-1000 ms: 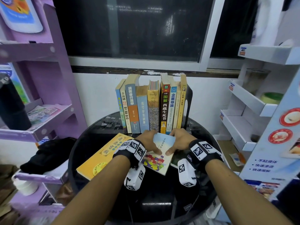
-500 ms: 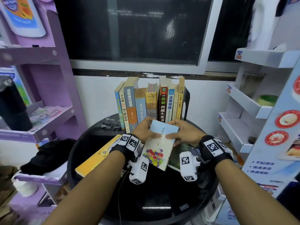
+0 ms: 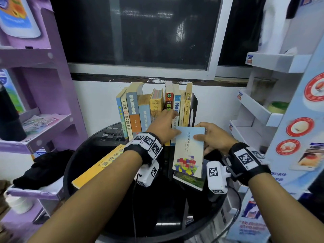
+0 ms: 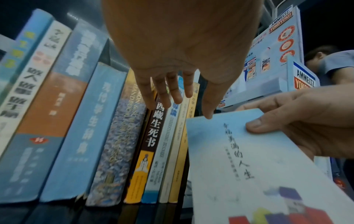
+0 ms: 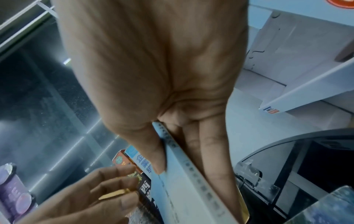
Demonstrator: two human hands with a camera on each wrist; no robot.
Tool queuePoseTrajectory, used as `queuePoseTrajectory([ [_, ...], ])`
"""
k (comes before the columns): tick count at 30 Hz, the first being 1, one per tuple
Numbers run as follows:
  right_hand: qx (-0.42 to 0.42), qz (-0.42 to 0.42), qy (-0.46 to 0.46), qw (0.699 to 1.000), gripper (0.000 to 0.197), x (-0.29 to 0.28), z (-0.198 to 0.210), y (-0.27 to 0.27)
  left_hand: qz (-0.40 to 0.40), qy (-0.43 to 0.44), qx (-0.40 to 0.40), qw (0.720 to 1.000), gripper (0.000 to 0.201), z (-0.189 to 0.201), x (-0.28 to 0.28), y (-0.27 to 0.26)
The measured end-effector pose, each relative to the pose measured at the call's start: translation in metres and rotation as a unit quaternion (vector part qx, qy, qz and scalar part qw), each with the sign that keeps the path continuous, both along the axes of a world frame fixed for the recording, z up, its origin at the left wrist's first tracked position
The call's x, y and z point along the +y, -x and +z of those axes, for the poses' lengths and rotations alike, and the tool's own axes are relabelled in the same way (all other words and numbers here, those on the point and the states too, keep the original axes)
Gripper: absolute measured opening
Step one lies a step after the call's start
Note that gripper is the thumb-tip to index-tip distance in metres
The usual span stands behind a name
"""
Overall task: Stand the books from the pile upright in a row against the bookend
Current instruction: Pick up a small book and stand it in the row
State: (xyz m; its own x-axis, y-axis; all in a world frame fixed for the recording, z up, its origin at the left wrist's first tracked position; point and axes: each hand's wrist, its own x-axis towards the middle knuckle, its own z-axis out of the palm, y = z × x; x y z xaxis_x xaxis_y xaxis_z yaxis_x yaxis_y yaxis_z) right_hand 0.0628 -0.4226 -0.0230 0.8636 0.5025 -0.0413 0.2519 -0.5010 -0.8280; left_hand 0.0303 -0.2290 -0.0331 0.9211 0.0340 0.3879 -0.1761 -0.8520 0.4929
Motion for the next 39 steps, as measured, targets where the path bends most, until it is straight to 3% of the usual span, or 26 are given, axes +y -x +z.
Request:
queuePoseTrajectory([
  [6, -0.022, -0.050, 0.005, 0.999, 0.011, -0.015, 0.006, -0.007, -0.029, -0.031, -0.109, 0.993, 0.032, 0.033, -0.005, -0.012],
  [11, -0.069, -0.088, 0.022, 0.994, 0.012, -0.020, 0.013, -0.010, -0.004, -0.088, -0.163, 0.983, 0.040, 0.054, -0.008, -0.030],
  [21, -0.185, -0.153, 0.054, 0.969, 0.013, -0.004, 0.014, -0.033, 0.041, -0.209, -0.083, 0.973, 0.060, 0.065, -0.002, -0.066],
  [27, -0.219, -0.178, 0.070, 0.957, 0.021, 0.016, 0.007, -0.047, 0.038, -0.223, -0.027, 0.974, 0.065, 0.066, -0.001, -0.078],
  [34, -0.222, -0.185, 0.050, 0.956, 0.024, 0.033, 0.000, -0.057, 0.031, -0.228, -0.032, 0.973, 0.065, 0.069, 0.008, -0.089],
  [39, -0.208, -0.168, 0.026, 0.963, 0.033, 0.040, -0.008, -0.062, 0.034, -0.203, -0.066, 0.976, 0.051, 0.067, 0.010, -0.092],
])
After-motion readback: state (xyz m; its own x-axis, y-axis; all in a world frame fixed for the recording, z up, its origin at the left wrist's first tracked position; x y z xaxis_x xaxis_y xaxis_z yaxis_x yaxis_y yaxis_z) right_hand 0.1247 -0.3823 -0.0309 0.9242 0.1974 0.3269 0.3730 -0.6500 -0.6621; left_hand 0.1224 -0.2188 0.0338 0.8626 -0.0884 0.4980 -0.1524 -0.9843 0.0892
